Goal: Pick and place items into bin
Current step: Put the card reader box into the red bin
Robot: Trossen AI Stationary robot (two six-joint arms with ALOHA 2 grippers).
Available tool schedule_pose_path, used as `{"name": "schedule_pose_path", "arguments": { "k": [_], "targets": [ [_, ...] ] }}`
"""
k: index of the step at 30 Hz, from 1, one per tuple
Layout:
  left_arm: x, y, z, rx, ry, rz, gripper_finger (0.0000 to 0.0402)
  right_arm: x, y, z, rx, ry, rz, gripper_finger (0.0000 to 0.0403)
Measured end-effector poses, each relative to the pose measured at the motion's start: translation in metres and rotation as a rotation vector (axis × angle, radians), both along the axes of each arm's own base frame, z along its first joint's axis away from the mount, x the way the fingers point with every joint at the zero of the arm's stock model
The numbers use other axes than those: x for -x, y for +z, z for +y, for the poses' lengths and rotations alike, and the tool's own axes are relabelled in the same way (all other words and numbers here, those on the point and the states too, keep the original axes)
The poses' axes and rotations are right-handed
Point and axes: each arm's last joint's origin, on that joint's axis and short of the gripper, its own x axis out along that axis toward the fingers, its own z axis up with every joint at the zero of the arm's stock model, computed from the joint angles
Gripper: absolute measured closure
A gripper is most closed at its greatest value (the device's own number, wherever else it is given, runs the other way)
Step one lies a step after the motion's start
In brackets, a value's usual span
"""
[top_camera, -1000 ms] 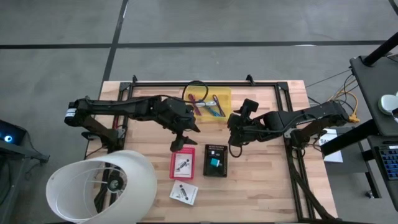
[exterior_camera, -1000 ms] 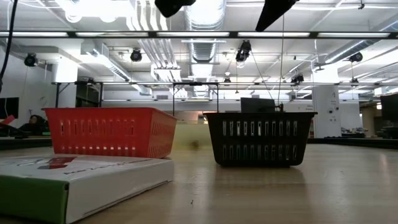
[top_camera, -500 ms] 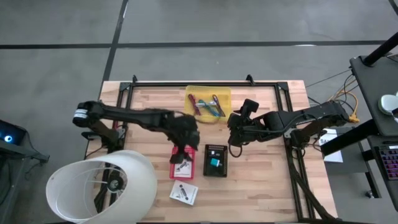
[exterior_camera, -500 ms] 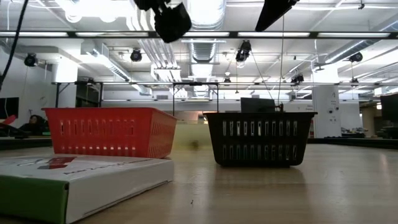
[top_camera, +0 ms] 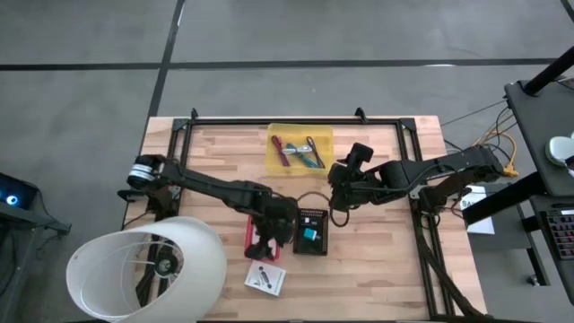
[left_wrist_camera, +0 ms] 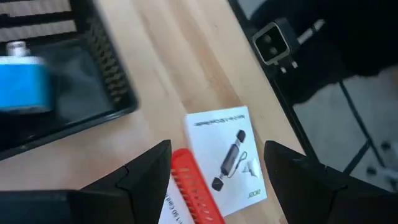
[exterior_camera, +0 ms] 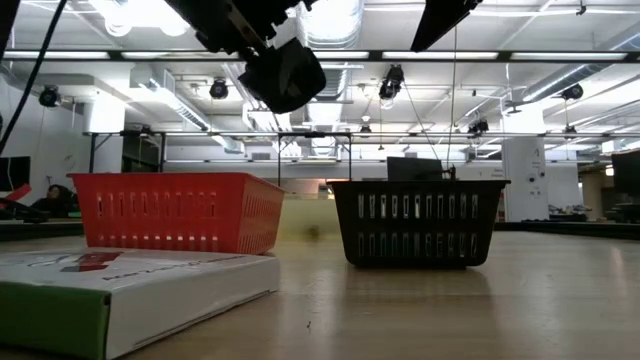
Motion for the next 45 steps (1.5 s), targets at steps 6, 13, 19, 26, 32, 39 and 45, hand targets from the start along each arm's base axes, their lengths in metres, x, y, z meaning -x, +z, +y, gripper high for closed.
{"name": "schedule_pose_path", "arguments": {
  "k": [6,13,19,26,32,39,45],
  "targets": [
    [0.003,-0.004,-0.021,-0.028,-0.122,-0.041,0.0162,0.0,0.0,0.0,0.0,0.001,0.002,0.0156],
    [0.011,-0.006,-0.043,-0.051,-0.244,-0.083,0.0162,0.0,0.0,0.0,0.002,0.003,0.003,0.0156],
    [0.015,-0.01,-0.049,-0.064,-0.279,-0.075,0.0166,0.0,0.0,0.0,0.002,0.003,0.003,0.0156],
    [0.021,-0.013,-0.048,-0.086,-0.311,-0.021,0.0233,0.0,0.0,0.0,0.002,0.003,0.003,0.0156],
    [0.029,-0.016,-0.046,-0.107,-0.336,0.052,0.0334,0.0,0.0,0.0,0.002,0.003,0.003,0.0156],
    [0.033,-0.019,-0.045,-0.114,-0.338,0.095,0.0394,0.0,0.0,0.0,0.002,0.003,0.003,0.0156],
    [0.042,-0.031,-0.052,-0.122,-0.37,0.129,0.04,0.0,0.0,0.0,0.001,0.0,0.001,0.0156]
  ]
}}
